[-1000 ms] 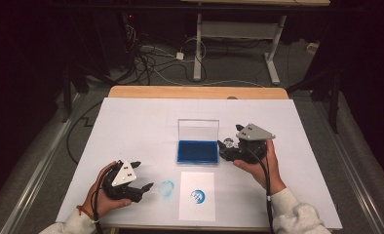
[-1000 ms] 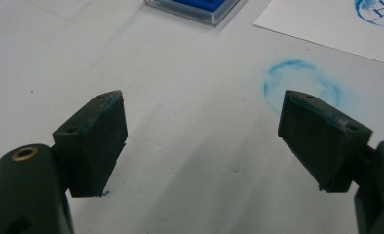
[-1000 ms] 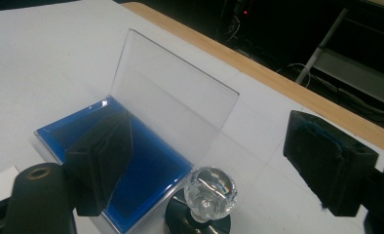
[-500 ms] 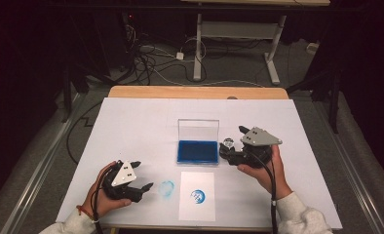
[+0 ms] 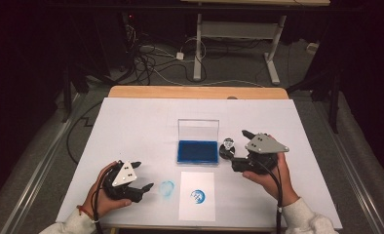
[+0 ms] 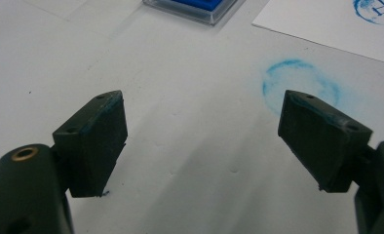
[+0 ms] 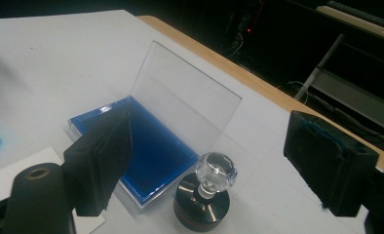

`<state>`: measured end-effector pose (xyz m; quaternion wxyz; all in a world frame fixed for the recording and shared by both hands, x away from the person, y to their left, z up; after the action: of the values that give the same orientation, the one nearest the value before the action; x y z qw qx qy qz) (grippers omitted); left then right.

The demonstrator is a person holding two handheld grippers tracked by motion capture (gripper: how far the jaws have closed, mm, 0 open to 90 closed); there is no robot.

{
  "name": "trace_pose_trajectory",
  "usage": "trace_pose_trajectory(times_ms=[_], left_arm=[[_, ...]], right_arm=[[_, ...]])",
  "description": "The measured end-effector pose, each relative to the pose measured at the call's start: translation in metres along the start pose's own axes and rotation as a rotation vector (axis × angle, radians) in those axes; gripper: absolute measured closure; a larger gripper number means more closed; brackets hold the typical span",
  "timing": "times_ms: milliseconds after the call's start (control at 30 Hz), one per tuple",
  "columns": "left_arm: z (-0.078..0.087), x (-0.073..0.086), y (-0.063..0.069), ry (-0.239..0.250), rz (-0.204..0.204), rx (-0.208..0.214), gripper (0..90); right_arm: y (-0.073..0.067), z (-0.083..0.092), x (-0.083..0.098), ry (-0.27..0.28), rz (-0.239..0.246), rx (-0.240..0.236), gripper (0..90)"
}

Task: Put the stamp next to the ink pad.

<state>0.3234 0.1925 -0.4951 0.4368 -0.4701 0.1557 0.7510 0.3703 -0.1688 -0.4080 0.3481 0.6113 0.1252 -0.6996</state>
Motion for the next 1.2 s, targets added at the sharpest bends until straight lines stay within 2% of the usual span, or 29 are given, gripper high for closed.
trace_pose_trajectory(times_ms=[400, 600, 1200], left_arm=[[-0.001, 0.000, 0.000, -0.002, -0.002, 0.001, 17.9], [-0.001, 0.000, 0.001, -0.003, -0.003, 0.002, 17.9], [-0.001, -0.001, 0.002, 0.003, 0.002, 0.006, 17.9]], right_arm=[[0.001, 0.017, 0.002, 0.015, 0.008, 0.000, 18.6], [0.001, 0.022, 0.006, 0.012, 0.032, 0.003, 18.5], [0.000, 0.037, 0.016, 0.028, 0.057, 0.007, 18.5]])
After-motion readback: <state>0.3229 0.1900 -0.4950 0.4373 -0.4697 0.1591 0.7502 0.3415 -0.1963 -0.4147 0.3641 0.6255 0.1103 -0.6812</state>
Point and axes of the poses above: each handheld gripper's, and its own axes: z roughly backward along the jaws, x roughly out of its underside, y roughly to its right, the point moved 4 cm from there along -z, roughly forward along the jaws, and after that the axes turned 11 degrees about y, right-handed, at the moved point
